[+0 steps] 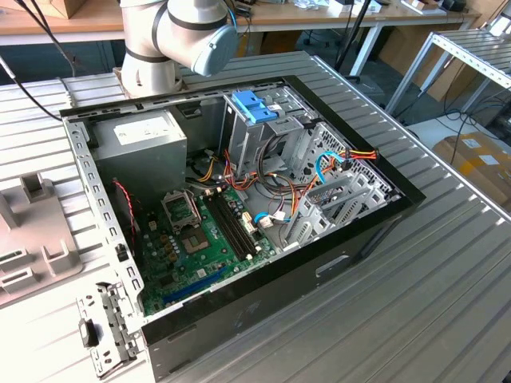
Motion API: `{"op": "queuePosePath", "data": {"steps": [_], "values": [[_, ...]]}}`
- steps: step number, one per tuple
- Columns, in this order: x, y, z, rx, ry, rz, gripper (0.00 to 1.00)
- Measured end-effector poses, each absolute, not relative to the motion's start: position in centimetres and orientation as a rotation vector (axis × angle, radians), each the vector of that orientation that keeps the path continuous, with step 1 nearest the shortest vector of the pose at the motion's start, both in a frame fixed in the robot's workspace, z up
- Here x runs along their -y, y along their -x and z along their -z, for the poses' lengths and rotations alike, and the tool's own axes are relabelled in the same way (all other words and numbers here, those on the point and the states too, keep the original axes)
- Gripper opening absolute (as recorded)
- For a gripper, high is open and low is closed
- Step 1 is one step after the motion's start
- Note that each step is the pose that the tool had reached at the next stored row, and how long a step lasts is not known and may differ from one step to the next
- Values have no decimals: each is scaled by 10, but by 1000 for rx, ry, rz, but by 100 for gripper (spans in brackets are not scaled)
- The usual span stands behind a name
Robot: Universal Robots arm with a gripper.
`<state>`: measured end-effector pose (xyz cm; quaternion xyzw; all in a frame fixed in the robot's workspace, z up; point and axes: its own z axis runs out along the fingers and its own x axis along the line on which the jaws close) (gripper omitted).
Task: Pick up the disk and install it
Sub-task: 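Pick up the disk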
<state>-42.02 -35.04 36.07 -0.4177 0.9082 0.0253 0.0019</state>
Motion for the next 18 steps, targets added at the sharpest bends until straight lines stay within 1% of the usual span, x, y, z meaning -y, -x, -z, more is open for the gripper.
{"op": "queuePosePath", "data": {"steps": [18], "values": [[350, 420, -361, -2713, 1584, -80, 11]]}}
